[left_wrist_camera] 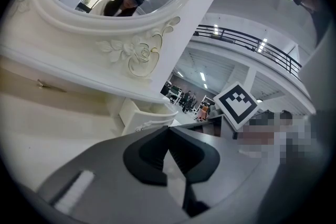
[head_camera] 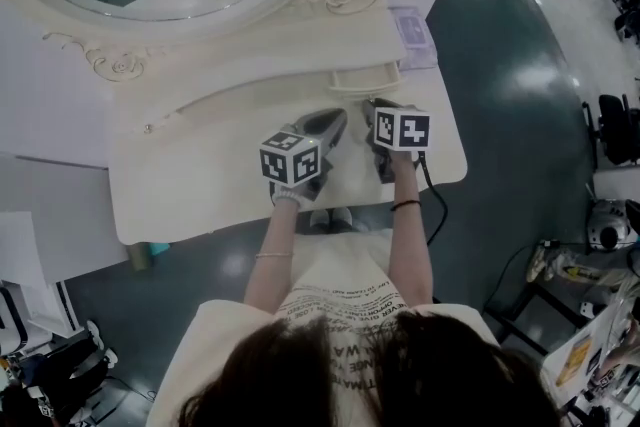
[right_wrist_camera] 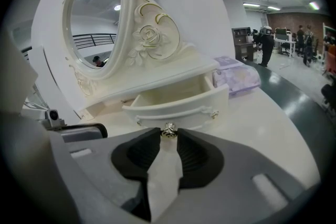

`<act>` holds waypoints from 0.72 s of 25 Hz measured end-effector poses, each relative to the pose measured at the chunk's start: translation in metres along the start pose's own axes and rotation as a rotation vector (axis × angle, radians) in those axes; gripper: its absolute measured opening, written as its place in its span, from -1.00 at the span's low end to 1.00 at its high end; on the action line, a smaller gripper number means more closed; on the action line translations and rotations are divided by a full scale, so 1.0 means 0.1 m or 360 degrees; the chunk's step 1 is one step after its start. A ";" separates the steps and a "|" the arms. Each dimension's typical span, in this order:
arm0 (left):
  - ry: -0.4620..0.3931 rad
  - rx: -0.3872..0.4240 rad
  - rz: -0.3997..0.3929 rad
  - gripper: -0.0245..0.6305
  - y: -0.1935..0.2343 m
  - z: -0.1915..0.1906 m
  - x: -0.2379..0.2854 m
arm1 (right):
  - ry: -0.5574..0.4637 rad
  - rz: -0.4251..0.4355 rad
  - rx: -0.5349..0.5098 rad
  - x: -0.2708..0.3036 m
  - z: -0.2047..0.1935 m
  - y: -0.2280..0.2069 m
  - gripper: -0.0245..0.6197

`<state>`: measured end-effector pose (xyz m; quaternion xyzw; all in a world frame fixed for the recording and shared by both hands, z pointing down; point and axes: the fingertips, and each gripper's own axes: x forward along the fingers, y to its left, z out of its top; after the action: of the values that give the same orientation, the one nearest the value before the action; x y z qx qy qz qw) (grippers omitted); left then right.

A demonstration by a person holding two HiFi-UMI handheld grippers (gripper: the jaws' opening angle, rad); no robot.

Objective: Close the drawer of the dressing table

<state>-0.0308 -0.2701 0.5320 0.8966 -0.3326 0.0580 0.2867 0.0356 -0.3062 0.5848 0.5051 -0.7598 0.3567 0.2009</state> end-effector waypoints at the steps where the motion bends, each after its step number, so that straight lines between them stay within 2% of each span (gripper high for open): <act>1: 0.0002 0.0000 0.0000 -0.92 0.01 0.00 0.00 | 0.0001 0.0000 0.0002 0.01 0.00 0.00 -0.63; 18: 0.0019 -0.0007 -0.0005 -0.92 0.12 0.02 0.09 | -0.0001 0.0001 0.0000 0.11 0.11 -0.03 -0.63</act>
<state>-0.0321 -0.2839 0.5385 0.8960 -0.3297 0.0621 0.2908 0.0341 -0.3223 0.5858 0.5050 -0.7600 0.3566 0.2004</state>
